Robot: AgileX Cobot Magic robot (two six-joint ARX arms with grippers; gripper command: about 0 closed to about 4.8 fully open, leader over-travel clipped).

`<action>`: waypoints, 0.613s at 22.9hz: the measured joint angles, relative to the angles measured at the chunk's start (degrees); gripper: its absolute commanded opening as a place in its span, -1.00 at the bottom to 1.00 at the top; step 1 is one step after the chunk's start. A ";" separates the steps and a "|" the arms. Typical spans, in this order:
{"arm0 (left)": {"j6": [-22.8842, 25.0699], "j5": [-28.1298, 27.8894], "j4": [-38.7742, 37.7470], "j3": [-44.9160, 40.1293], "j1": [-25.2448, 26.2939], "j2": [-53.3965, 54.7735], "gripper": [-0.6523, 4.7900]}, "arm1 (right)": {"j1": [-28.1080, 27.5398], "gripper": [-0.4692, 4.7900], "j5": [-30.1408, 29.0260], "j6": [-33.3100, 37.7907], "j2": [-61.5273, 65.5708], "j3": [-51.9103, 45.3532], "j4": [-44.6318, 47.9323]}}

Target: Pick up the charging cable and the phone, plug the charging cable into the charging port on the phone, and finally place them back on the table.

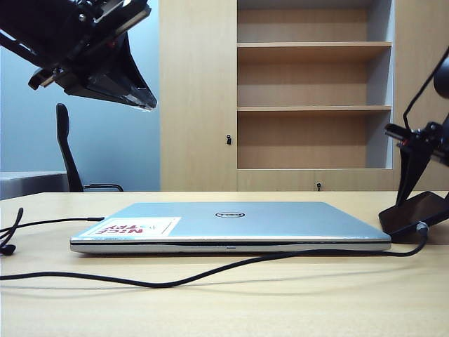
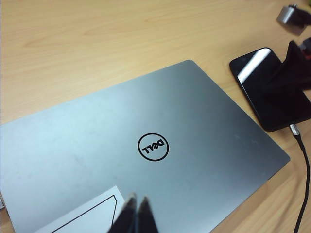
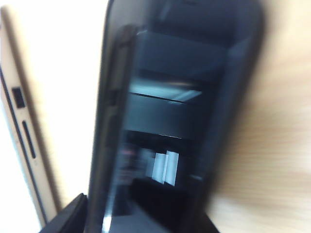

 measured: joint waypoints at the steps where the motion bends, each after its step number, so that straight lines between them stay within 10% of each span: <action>1: 0.00 0.00 0.00 0.00 0.00 0.00 -0.78 | 0.00 0.22 2.69 -1.81 -0.02 2.27 -3.26; 5: 0.02 0.00 -0.02 0.00 -0.02 0.00 -0.78 | 0.00 0.19 9.51 -6.01 -0.09 10.23 -13.73; 8: 0.00 0.00 -0.44 0.00 0.00 -0.44 -0.78 | 0.07 -0.61 10.05 -6.23 -0.76 19.02 -20.22; 14: 0.00 0.00 -3.06 0.00 0.00 -8.55 -0.78 | 1.95 -0.84 10.12 -6.54 -13.97 21.70 -18.03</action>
